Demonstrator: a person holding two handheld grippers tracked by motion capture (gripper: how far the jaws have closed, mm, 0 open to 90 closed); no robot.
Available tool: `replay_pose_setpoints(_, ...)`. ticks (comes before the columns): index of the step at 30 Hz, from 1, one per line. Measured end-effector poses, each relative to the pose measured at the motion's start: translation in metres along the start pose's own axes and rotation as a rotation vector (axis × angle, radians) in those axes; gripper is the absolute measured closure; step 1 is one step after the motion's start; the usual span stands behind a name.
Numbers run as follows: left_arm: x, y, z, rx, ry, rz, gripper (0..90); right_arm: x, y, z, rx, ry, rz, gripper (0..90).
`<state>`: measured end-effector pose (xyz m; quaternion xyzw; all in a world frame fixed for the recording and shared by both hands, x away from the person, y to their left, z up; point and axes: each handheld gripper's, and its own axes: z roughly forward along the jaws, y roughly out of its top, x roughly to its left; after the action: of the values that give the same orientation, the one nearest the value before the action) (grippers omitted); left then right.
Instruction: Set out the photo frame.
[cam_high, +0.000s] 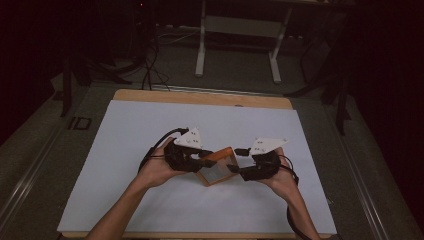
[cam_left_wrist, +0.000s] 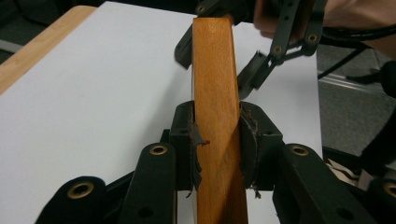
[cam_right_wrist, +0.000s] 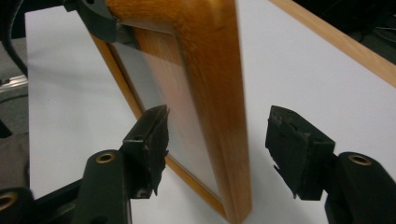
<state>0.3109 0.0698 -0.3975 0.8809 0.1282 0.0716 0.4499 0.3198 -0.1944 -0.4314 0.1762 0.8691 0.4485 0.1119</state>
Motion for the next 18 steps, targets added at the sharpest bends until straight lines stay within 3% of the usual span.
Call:
replay_pose_setpoints(5,0.006,-0.002,-0.002,-0.007,-0.015,0.003,68.9,0.002,0.006,0.010,0.008,0.033,-0.031,45.5)
replay_pose_setpoints(9,0.011,-0.006,-0.004,-0.026,-0.008,-0.016,67.0,0.002,0.009,0.010,0.008,0.017,-0.039,54.6)
replay_pose_setpoints(11,0.014,-0.009,-0.006,-0.038,-0.006,-0.041,64.9,0.002,0.008,0.009,0.004,0.021,-0.047,58.0)
replay_pose_setpoints(15,0.022,-0.017,-0.010,-0.093,0.016,-0.139,53.4,0.003,0.008,0.005,-0.001,0.038,-0.055,66.9)
replay_pose_setpoints(18,0.025,-0.025,-0.014,-0.136,0.027,-0.185,46.8,0.004,0.007,0.003,0.009,0.032,-0.061,67.6)
